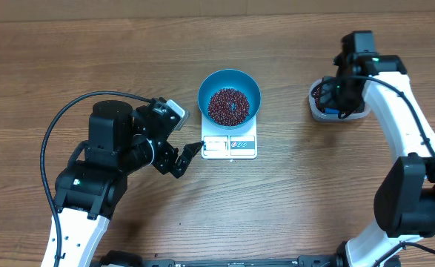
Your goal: Scoop item into bowl and weigh 150g on scale
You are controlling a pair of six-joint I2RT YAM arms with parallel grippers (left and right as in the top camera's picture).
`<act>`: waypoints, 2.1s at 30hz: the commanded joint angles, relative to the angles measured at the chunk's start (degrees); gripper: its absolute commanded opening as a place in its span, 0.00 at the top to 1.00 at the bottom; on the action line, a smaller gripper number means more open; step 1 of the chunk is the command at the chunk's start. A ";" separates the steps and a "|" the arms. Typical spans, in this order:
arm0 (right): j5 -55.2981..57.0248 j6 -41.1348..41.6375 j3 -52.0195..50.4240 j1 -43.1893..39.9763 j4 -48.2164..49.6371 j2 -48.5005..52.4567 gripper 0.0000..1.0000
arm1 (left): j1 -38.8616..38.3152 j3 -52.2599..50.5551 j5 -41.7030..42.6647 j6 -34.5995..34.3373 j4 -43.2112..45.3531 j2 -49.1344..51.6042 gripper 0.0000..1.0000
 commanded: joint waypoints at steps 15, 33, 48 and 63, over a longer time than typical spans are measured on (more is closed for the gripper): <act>-23.85 -1.90 -0.37 -13.42 0.26 0.44 0.96 | 0.26 1.51 0.87 1.27 0.22 0.20 0.00; -33.09 -4.92 -0.37 -23.06 0.48 0.44 0.96 | 0.26 1.51 0.87 1.27 0.22 0.20 0.00; -52.11 -14.97 -0.37 -30.05 -2.54 0.44 0.96 | 0.26 1.51 0.87 1.27 0.22 0.20 0.00; -60.72 -17.75 -0.24 -29.57 -6.93 0.24 0.96 | 0.26 1.51 0.87 1.27 0.22 0.20 0.01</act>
